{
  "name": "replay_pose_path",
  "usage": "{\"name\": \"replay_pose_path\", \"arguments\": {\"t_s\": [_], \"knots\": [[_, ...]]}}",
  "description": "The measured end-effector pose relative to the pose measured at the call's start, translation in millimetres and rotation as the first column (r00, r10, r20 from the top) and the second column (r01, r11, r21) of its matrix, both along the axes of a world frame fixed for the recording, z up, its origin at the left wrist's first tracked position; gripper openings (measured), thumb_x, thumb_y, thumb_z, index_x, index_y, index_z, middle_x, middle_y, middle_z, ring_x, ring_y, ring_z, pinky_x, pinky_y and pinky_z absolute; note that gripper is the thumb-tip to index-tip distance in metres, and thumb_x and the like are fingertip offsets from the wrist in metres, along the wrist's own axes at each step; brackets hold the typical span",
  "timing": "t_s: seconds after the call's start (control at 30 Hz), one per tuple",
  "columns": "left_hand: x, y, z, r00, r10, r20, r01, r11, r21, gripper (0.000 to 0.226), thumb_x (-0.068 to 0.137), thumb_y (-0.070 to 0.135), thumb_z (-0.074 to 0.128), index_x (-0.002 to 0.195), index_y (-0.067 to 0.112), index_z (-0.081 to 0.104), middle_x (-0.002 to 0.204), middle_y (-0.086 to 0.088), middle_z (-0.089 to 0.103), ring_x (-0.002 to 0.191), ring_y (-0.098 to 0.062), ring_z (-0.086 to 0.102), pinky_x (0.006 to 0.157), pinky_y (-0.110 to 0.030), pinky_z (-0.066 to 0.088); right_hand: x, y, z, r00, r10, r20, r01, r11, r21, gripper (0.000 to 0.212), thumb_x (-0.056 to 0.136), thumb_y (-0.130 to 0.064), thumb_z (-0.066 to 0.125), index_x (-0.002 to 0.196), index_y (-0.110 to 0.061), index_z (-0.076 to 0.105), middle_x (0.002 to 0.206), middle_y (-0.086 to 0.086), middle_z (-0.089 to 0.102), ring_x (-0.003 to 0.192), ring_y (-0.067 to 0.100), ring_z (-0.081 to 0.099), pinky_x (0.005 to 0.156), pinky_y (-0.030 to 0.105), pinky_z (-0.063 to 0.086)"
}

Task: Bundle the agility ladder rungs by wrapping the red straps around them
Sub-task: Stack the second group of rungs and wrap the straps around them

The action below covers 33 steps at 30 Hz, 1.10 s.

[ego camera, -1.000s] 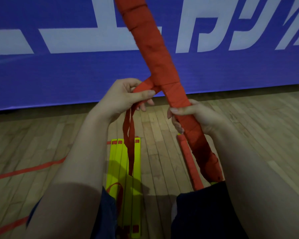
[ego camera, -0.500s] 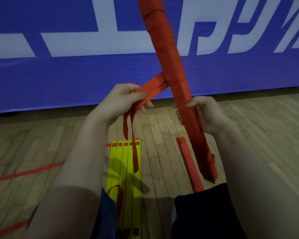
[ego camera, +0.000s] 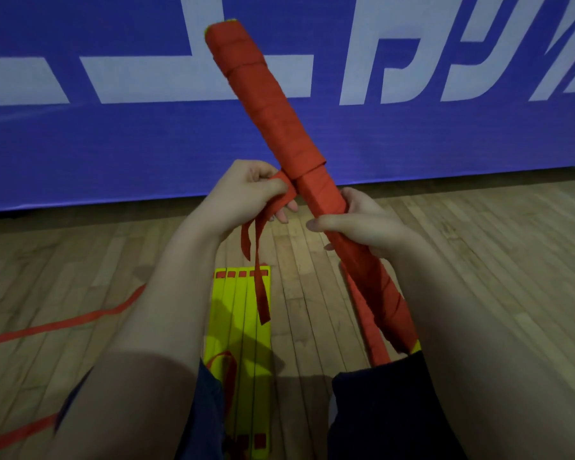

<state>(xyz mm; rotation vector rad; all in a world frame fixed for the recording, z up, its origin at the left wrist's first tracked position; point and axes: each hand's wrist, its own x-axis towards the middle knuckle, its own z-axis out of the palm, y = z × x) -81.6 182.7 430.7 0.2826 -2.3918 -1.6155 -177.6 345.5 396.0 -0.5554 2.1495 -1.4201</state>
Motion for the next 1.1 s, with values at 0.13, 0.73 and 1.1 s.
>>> {"name": "replay_pose_path", "arguments": {"t_s": [0.13, 0.73, 1.1], "knots": [[-6.7, 12.9, -1.9, 0.996, 0.085, -0.021, -0.084, 0.996, 0.020, 0.020, 0.089, 0.000, 0.046, 0.084, -0.010, 0.064, 0.054, 0.000, 0.067, 0.043, -0.007, 0.056, 0.047, -0.016, 0.044, 4.3, -9.2, -5.8, 0.969, -0.091, -0.228, 0.096, 0.995, 0.011, 0.047, 0.069, -0.013, 0.078, 0.106, -0.011, 0.048, 0.092, 0.012, 0.067, 0.069, 0.028, 0.071, 0.064, 0.047, 0.060], [-7.2, 11.0, -4.5, 0.954, 0.268, -0.135, -0.225, 0.936, 0.271, 0.035, 0.091, 0.036, 0.061, 0.075, 0.006, 0.068, 0.057, -0.005, 0.068, 0.049, -0.012, 0.061, 0.056, -0.022, 0.050, 16.6, -8.7, 2.2, 0.947, 0.053, -0.316, -0.025, 0.995, 0.092, 0.034, 0.074, -0.032, 0.077, 0.101, -0.020, 0.059, 0.085, -0.005, 0.063, 0.078, 0.016, 0.061, 0.071, 0.031, 0.047], [-0.5, 10.7, -4.9, 0.973, -0.044, -0.225, 0.092, 0.973, 0.209, 0.031, 0.087, 0.037, 0.052, 0.076, 0.010, 0.064, 0.059, 0.003, 0.067, 0.056, -0.005, 0.061, 0.057, -0.017, 0.047, -0.3, 14.5, 6.9, 0.862, 0.465, 0.203, -0.400, 0.869, -0.292, 0.057, 0.078, -0.016, 0.061, 0.131, 0.004, 0.049, 0.095, 0.024, 0.070, 0.090, 0.038, 0.068, 0.090, 0.046, 0.052]]}}
